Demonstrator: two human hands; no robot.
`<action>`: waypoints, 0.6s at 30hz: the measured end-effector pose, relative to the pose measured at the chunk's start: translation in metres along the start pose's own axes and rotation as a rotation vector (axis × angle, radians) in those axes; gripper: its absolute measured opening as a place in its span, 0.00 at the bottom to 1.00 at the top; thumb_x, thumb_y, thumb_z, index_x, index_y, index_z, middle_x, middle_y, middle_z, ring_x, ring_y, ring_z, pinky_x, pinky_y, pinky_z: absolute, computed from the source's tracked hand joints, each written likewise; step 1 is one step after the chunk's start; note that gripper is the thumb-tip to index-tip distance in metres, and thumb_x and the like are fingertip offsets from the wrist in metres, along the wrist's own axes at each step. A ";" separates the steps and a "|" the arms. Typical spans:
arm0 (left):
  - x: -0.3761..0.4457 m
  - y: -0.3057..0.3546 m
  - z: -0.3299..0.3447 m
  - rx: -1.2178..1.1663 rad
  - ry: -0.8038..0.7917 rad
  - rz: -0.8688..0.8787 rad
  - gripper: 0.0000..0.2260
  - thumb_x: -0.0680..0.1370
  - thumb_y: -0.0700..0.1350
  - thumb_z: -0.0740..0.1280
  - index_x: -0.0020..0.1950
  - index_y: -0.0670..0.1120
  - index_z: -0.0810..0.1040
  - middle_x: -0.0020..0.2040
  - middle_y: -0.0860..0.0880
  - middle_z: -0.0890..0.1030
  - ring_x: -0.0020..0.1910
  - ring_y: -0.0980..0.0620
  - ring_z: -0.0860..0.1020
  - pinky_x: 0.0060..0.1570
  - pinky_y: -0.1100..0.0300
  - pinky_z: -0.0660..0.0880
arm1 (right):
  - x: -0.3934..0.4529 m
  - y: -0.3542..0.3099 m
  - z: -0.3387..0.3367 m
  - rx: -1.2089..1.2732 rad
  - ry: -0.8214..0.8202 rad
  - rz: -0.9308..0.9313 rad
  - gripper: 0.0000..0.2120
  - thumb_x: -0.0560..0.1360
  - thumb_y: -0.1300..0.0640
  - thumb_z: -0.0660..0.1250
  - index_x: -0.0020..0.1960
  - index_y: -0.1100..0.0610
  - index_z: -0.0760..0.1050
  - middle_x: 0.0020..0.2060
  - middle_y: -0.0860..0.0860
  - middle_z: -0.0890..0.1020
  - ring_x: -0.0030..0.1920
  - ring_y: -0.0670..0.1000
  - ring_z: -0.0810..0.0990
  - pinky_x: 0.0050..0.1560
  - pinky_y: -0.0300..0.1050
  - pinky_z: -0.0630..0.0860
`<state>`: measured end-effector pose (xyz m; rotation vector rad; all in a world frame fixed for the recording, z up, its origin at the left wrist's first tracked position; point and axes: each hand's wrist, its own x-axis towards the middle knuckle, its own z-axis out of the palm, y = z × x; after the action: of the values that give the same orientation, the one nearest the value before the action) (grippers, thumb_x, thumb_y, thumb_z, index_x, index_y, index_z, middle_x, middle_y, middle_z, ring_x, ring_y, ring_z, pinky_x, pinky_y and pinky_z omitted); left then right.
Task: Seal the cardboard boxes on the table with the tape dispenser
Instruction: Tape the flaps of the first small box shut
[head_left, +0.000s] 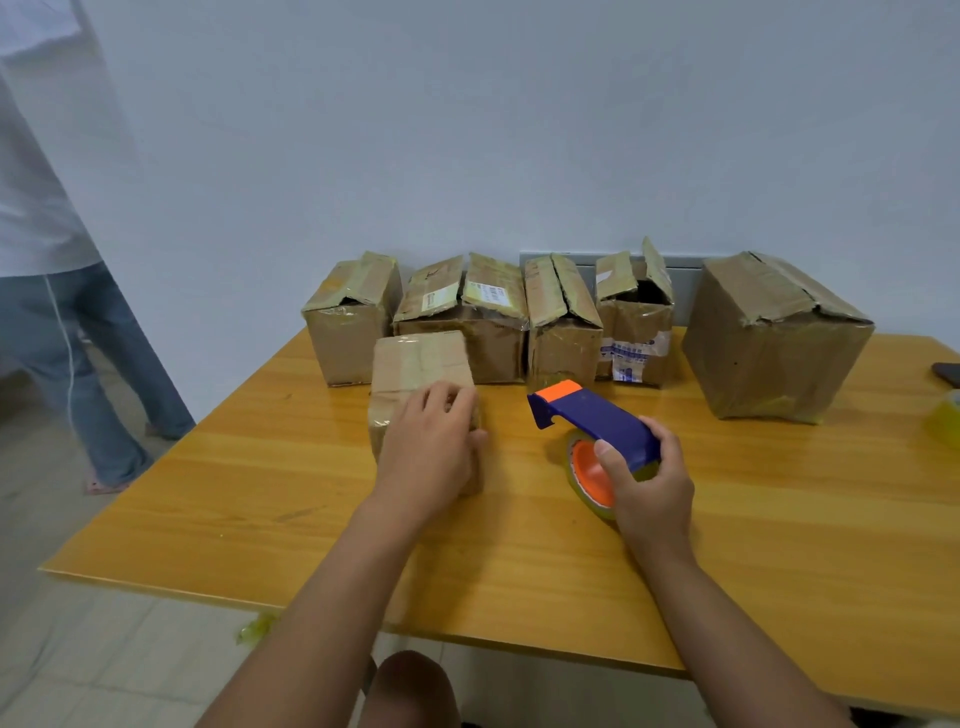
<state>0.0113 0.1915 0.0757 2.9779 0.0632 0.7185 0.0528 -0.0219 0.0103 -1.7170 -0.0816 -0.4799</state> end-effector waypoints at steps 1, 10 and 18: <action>-0.001 -0.005 -0.003 -0.045 -0.027 0.026 0.15 0.81 0.50 0.63 0.67 0.50 0.69 0.67 0.51 0.71 0.65 0.49 0.68 0.64 0.56 0.65 | 0.000 0.000 0.000 0.002 -0.002 0.002 0.34 0.67 0.41 0.68 0.70 0.54 0.68 0.55 0.44 0.75 0.51 0.33 0.74 0.42 0.24 0.70; 0.009 -0.001 -0.001 0.044 -0.043 -0.093 0.17 0.81 0.53 0.61 0.69 0.54 0.66 0.72 0.54 0.68 0.69 0.49 0.64 0.66 0.53 0.61 | 0.000 0.001 -0.002 -0.002 0.008 -0.009 0.33 0.69 0.42 0.71 0.70 0.54 0.68 0.56 0.46 0.75 0.50 0.38 0.74 0.41 0.27 0.70; 0.005 -0.023 -0.018 0.027 -0.133 -0.172 0.30 0.77 0.49 0.63 0.77 0.51 0.56 0.76 0.46 0.60 0.74 0.43 0.58 0.73 0.47 0.58 | 0.002 0.006 0.000 -0.018 0.020 -0.003 0.27 0.74 0.52 0.73 0.70 0.54 0.68 0.55 0.45 0.74 0.50 0.36 0.74 0.43 0.29 0.70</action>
<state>0.0066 0.2158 0.0919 2.9894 0.3184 0.5023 0.0564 -0.0239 0.0056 -1.7298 -0.0658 -0.5010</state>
